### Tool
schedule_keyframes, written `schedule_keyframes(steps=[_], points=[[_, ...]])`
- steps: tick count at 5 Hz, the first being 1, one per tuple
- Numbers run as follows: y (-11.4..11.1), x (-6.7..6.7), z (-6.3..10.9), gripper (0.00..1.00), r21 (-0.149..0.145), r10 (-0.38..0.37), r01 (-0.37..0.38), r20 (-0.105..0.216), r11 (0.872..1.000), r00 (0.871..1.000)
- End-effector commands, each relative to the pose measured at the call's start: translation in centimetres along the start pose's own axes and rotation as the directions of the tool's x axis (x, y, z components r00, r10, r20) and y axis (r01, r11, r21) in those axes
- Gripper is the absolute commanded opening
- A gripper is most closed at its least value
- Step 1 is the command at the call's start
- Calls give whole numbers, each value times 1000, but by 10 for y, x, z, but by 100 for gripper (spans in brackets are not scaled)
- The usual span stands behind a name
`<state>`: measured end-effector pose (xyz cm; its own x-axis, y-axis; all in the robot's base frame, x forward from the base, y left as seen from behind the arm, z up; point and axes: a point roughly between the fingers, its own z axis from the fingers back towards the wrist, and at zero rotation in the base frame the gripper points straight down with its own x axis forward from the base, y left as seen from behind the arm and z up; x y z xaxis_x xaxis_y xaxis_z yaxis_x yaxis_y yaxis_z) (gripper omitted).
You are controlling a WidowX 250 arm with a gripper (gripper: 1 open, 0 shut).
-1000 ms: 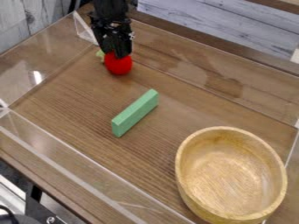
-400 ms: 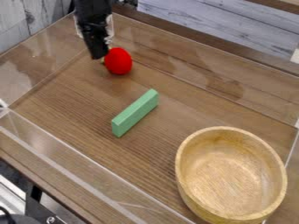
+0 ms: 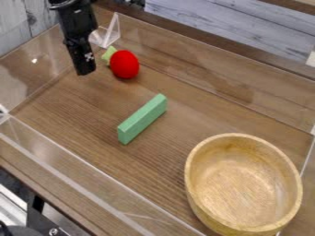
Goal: Move the red object to the left side of the table
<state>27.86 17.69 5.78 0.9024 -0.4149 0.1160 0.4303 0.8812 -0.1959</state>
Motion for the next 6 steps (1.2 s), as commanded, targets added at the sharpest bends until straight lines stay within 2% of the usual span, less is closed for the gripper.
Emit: schedule_keyframes(steps=[1, 2, 3, 4, 6], points=[[15, 14, 28, 100, 93, 16, -22, 61, 995, 998], [29, 28, 26, 0, 105, 36, -45, 81, 993, 996], [45, 23, 26, 0, 110, 38, -47, 85, 993, 996], [51, 25, 21, 0, 112, 24, -34, 89, 993, 996], [39, 47, 5, 0, 116, 0, -11, 93, 993, 996]])
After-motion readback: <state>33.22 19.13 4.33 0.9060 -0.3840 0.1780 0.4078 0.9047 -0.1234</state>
